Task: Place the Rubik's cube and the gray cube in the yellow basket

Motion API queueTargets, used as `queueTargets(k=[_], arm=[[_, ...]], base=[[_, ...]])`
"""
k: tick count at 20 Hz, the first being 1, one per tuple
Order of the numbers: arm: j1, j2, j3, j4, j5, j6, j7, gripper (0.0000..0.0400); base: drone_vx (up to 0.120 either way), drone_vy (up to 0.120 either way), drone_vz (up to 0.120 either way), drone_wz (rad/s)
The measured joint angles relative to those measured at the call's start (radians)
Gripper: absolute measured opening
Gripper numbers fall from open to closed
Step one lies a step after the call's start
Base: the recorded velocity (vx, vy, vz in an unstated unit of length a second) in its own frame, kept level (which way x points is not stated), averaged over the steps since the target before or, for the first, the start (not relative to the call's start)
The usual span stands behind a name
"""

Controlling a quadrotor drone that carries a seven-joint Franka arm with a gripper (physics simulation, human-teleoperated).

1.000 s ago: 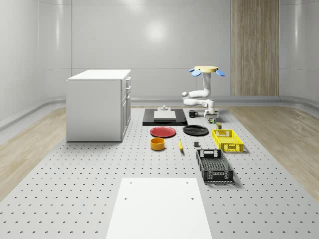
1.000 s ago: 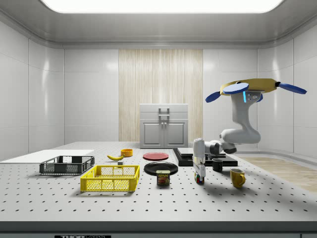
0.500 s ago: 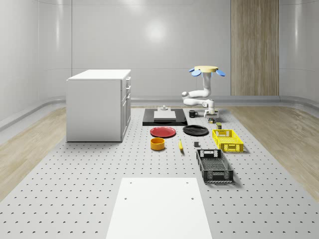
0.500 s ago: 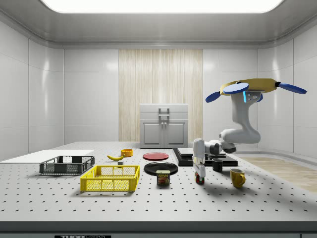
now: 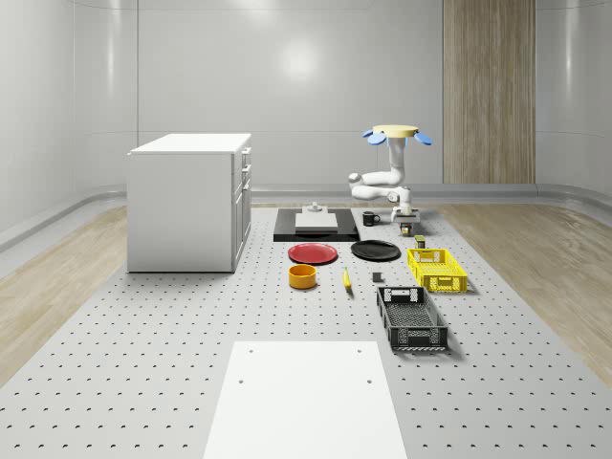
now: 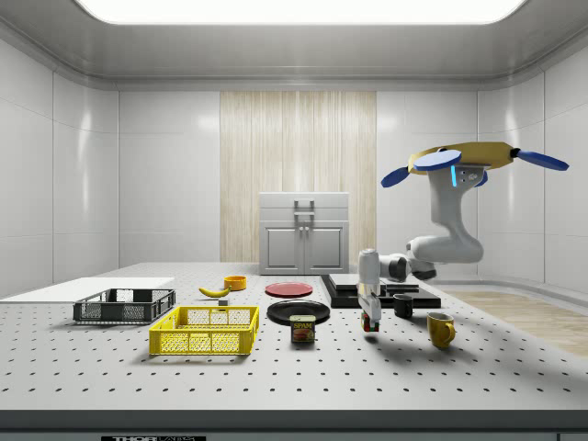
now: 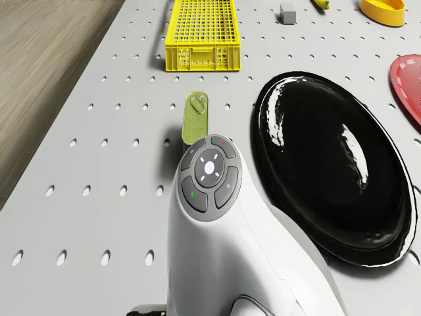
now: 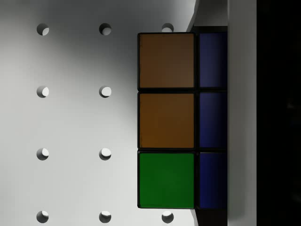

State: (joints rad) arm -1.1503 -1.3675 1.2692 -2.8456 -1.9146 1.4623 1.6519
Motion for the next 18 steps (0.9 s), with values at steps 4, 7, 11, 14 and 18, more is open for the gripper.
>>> queueTargets(k=[4,7,11,14,18], arm=[[-0.005,-0.005,0.046,-0.008,0.046,-0.01,0.008,0.0325],[-0.008,-0.011,0.066,-0.01,0.066,-0.01,0.012,0.0325],[-0.012,-0.021,0.08,-0.011,0.083,-0.005,0.016,0.0325],[-0.014,-0.029,0.085,-0.011,0.09,0.002,0.019,0.0325],[-0.017,-0.04,0.09,-0.011,0.097,0.011,0.021,0.0325]], base=[[0.0,0.0,0.12,0.0],[0.0,0.0,0.12,0.0],[0.0,0.0,0.12,0.0],[0.04,0.0,0.12,0.0],[0.12,0.0,0.04,0.0]])
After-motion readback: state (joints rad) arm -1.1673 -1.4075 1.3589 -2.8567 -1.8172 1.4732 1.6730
